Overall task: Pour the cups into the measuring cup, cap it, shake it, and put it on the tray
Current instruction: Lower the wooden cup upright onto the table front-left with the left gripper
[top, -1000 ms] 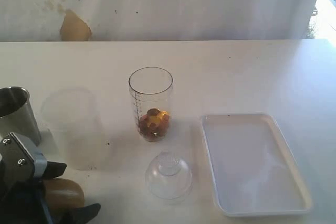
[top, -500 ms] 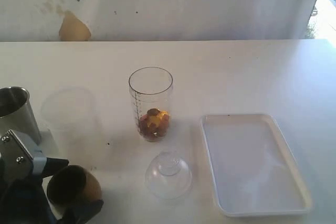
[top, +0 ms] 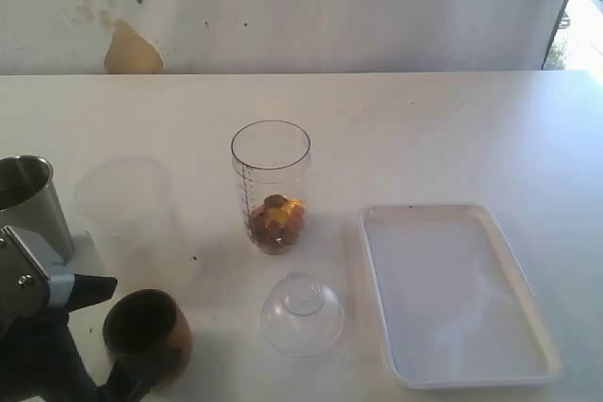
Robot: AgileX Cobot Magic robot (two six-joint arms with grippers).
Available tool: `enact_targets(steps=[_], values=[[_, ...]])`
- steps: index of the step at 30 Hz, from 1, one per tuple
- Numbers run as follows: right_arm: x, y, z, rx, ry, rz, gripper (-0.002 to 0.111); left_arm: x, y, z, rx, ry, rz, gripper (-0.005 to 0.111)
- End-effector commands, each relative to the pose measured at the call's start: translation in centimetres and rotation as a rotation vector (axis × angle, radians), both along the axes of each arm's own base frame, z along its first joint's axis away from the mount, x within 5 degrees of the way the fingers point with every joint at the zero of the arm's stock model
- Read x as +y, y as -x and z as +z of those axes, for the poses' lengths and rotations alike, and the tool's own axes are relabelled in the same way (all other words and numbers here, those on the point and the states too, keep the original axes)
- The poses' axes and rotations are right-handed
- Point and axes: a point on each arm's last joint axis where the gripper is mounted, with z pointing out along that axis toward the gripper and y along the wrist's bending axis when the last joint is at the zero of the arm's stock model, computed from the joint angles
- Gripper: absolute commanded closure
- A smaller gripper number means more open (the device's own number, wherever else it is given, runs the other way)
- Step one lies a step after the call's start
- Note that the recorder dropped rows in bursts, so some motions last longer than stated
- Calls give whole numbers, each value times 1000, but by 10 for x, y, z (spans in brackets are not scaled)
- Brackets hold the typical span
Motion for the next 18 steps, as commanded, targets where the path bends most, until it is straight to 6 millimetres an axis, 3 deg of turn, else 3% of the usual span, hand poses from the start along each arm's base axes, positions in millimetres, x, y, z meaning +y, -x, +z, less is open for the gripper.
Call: enact_targets(steps=[1, 5, 11, 18], values=[[0, 0, 0, -7, 7, 0, 108, 8, -1, 9, 5, 3, 98, 2], [0, 0, 0, -7, 7, 0, 108, 13, 3, 14, 6, -14, 126, 2], [0, 0, 0, -7, 7, 0, 108, 15, 7, 30, 25, 140, 212, 2], [0, 0, 0, -7, 7, 0, 108, 20, 11, 44, -26, 200, 249, 2]])
